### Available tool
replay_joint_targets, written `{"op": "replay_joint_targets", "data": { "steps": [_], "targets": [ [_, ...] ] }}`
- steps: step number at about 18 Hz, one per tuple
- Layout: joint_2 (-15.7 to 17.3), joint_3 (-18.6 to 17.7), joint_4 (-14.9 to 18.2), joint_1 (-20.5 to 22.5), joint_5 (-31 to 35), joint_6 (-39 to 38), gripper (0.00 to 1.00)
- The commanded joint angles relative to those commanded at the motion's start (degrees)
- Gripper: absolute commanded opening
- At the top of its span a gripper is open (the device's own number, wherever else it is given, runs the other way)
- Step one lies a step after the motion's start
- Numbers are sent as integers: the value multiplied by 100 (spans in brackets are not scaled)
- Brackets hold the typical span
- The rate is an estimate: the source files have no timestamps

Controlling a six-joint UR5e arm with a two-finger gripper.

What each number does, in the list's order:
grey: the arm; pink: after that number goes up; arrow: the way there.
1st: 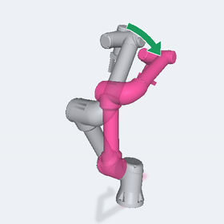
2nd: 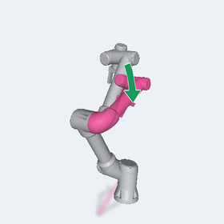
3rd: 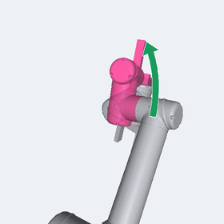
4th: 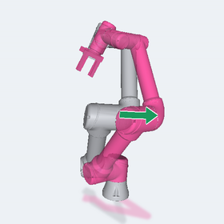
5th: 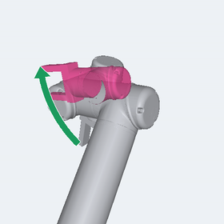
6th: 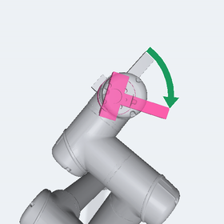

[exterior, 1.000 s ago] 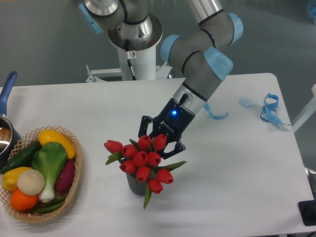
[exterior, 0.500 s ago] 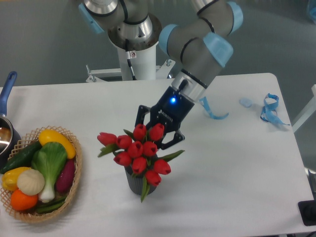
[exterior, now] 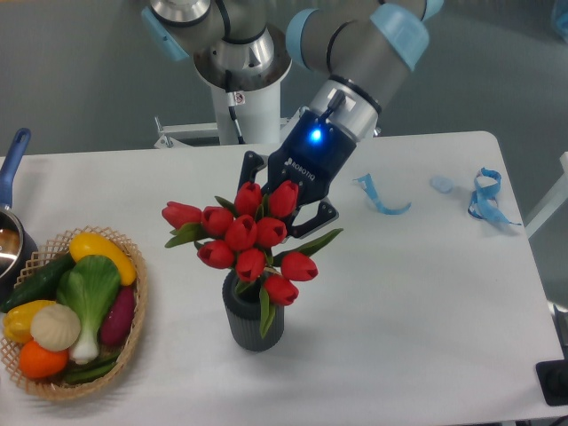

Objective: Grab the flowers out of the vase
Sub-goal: 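Lift the gripped tulip bunch up out of the vase, then carry the tulip bunch up and away from the vase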

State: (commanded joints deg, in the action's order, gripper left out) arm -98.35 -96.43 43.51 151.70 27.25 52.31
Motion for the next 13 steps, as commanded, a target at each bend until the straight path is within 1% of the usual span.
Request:
{"op": "replay_joint_targets", "data": {
  "steps": [4,6,10,13],
  "targets": [
    [9,483,0,114,-298,-536,40],
    [26,659,0,149,-334,-774,40],
    [35,765,0,307,-343,-854,40],
    [26,739,9,605,-562,-862,40]
  ]
}}
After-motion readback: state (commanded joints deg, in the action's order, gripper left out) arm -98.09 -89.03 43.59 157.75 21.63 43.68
